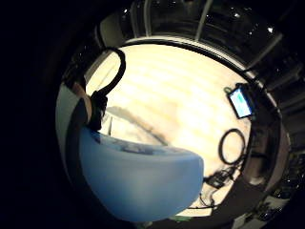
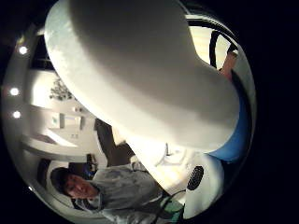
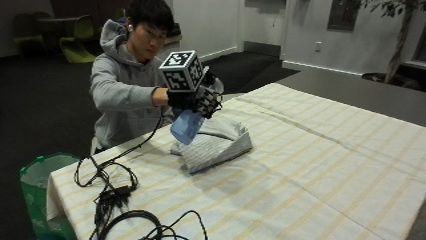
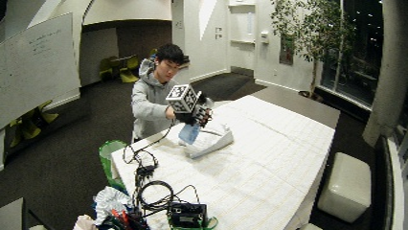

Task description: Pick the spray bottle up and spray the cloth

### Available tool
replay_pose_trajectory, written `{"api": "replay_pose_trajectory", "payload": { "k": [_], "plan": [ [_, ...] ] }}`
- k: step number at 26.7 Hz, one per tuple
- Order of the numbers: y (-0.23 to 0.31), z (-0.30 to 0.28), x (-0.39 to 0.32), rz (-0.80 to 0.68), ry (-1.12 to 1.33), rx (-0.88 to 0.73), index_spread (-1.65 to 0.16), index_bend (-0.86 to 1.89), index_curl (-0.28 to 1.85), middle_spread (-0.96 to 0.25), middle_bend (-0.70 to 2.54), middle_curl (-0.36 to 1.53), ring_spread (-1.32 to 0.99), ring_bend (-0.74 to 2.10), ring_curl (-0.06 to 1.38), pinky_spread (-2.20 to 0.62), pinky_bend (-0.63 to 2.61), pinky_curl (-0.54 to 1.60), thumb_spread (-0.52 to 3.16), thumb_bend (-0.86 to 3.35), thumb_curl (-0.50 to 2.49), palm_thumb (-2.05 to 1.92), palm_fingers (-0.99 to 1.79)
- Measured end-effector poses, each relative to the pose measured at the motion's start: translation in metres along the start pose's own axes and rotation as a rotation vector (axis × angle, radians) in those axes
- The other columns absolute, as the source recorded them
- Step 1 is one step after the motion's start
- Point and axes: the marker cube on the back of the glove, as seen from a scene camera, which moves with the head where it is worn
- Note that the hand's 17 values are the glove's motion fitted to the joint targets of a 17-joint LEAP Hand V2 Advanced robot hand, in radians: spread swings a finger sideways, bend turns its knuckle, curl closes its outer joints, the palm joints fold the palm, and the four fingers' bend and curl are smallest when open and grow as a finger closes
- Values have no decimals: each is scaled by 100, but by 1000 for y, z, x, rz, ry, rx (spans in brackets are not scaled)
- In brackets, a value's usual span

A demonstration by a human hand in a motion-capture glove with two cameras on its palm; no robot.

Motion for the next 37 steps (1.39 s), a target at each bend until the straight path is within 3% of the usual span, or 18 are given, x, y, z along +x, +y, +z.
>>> {"api": "replay_pose_trajectory", "payload": {
  "k": [6, 11, 15, 22, 26, 32, 37],
  "plan": [
    [13, 25, -23, -46, 303, -174, -24, 24, 49, -9, 58, 52, -17, 54, 44, -25, 38, 40, 24, -4, 63, 110, 132],
    [30, 66, -26, -44, 382, -273, -24, 24, 51, -9, 58, 52, -17, 54, 45, -25, 38, 40, 22, -3, 64, 110, 131],
    [38, 61, -38, -69, 398, -249, -24, 23, 52, -9, 58, 52, -17, 54, 45, -26, 38, 41, 21, -3, 65, 110, 131],
    [38, 3, -60, -100, 498, -93, -24, 22, 53, -9, 58, 52, -18, 54, 46, -26, 39, 41, 21, -3, 66, 110, 130],
    [40, 5, -57, -88, 541, -71, -24, 22, 53, -9, 57, 52, -18, 54, 46, -26, 39, 41, 20, -4, 67, 110, 131],
    [50, 63, -45, -50, 436, -146, -24, 21, 54, -9, 57, 52, -18, 53, 46, -27, 39, 41, 20, -4, 67, 110, 131],
    [56, 71, -69, -50, 126, -70, -24, 21, 55, -9, 57, 53, -18, 53, 46, -26, 39, 41, 20, -3, 68, 110, 131]
  ]
}}
